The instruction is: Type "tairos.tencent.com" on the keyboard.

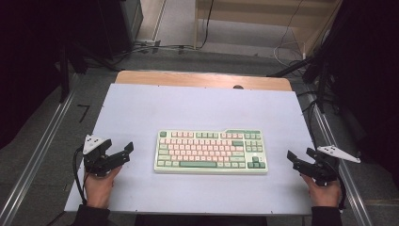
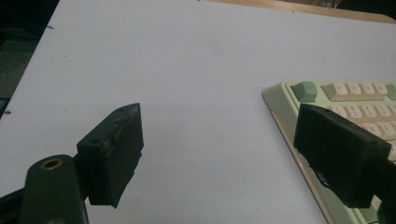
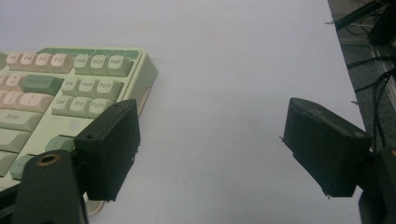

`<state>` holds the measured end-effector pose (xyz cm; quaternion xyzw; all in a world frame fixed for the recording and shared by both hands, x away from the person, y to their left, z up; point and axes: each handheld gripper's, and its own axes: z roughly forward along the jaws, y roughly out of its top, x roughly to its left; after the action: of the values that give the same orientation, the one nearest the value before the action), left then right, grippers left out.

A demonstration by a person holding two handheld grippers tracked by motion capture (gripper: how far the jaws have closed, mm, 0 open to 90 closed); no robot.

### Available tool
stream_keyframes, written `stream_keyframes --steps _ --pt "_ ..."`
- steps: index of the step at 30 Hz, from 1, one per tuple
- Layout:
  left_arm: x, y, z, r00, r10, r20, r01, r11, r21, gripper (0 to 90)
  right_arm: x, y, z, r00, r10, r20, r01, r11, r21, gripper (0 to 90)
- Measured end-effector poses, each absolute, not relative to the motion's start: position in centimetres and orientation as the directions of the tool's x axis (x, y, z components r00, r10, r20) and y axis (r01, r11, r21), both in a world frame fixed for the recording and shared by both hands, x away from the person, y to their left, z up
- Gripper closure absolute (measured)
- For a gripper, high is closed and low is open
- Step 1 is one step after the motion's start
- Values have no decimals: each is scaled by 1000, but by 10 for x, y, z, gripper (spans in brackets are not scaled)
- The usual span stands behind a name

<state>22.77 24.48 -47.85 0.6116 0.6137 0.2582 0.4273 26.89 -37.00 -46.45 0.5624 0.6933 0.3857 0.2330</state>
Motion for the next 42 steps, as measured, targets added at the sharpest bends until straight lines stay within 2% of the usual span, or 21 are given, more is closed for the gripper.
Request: stream_keyframes --steps 19,42 --pt "233 226 -474 145 968 -207 510 106 854 165 269 -350 -462 -314 943 105 592 108 798 171" --pt "258 154 -467 311 929 -202 505 19 863 169 270 -299 -459 -436 893 111 570 178 802 171"
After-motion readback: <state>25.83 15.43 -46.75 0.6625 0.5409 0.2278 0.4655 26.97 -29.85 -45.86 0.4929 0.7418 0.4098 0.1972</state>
